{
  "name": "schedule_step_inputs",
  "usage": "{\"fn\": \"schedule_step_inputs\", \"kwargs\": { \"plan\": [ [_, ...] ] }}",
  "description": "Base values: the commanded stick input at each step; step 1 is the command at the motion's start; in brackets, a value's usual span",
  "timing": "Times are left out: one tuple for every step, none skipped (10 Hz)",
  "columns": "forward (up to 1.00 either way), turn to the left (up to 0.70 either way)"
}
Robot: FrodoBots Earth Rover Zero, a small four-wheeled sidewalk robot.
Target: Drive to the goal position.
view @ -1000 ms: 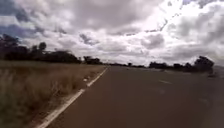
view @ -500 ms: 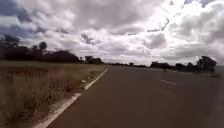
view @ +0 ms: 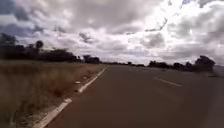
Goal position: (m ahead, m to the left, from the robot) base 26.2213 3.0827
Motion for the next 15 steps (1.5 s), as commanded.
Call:
{"fn": "schedule_step_inputs", "kwargs": {
  "plan": [
    [0.7, 0.0],
    [0.7, 0.0],
    [0.7, 0.0],
    [0.7, 0.0],
    [0.7, 0.0],
    [0.67, 0.0],
    [0.69, 0.0],
    [0.7, 0.0],
    [0.7, 0.0],
    [0.7, 0.0],
    [0.7, 0.0],
    [0.7, 0.0],
    [0.7, 0.0],
    [0.7, 0.0],
    [0.7, -0.09]
  ]
}}
